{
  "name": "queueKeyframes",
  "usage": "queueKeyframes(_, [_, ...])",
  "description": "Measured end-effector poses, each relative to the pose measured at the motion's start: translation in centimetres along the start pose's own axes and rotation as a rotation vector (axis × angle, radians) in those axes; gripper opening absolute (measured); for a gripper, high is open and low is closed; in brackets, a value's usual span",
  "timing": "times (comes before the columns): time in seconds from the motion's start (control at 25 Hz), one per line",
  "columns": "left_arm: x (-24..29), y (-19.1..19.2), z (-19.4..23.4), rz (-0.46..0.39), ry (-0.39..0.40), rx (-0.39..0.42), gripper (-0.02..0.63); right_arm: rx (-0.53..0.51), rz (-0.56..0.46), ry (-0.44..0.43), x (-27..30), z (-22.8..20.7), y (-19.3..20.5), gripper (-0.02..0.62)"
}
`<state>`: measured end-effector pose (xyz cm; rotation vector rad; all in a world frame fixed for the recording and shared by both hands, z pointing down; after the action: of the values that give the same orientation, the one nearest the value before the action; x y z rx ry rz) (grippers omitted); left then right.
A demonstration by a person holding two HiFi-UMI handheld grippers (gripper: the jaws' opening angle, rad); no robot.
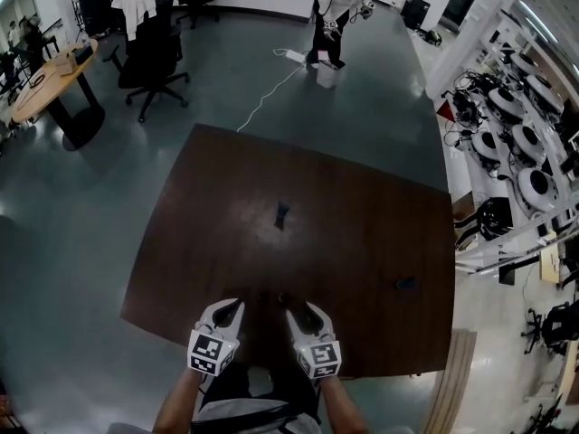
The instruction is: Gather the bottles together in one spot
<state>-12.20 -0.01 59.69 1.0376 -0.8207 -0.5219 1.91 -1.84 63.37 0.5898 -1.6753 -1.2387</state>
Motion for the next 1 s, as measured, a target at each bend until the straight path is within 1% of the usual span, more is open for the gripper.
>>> queueKeyframes(0.08, [-0.3, -1.0, -0.7, -0.002, 0.015, 0.012, -0.002, 0.019, -0.011, 0.019, -1.0, -0.2, -1.2, 0.146])
queueKeyframes(0.16, [-0.7, -2.1, -1.3, -0.008, 0.025, 0.036, -0.002, 0.040, -0.029, 0.042, -2.0, -0.5, -2.6, 0.130])
queueKeyframes(0.24, [-1.2, -3.5, -1.8, -0.022, 0.034, 0.058, -0.002, 0.056, -0.049, 0.068, -2.9, -0.7, -3.9, 0.093])
queueKeyframes(0.44, [-2.2, -6.2, -1.9, -0.065, 0.052, 0.085, -0.002, 0.045, -0.109, 0.127, -4.4, -1.0, -6.8, 0.021])
queueKeyframes(0.56, [-2.6, -7.3, -1.9, -0.091, 0.073, 0.103, -0.002, 0.029, -0.161, 0.174, -5.5, -1.0, -8.9, 0.003])
queueKeyframes(0.72, [-3.4, -8.6, -1.7, -0.118, 0.110, 0.130, -0.002, 0.016, -0.215, 0.236, -6.7, -1.1, -11.1, 0.002])
queueKeyframes(1.0, [-4.0, -9.0, -0.9, -0.112, 0.179, 0.168, -0.002, 0.019, -0.238, 0.306, -8.1, -1.5, -11.9, 0.002])
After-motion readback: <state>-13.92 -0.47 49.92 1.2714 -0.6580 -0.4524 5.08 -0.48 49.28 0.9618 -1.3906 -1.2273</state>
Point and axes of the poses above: the fingertips, and each gripper's own axes: x forward along the fingers, z to its left, y out of its underside, the point moved 1 cm from there along -x, backward along the fingers, and after that the axes turned 11 degrees about y, right-handed, at the moved point
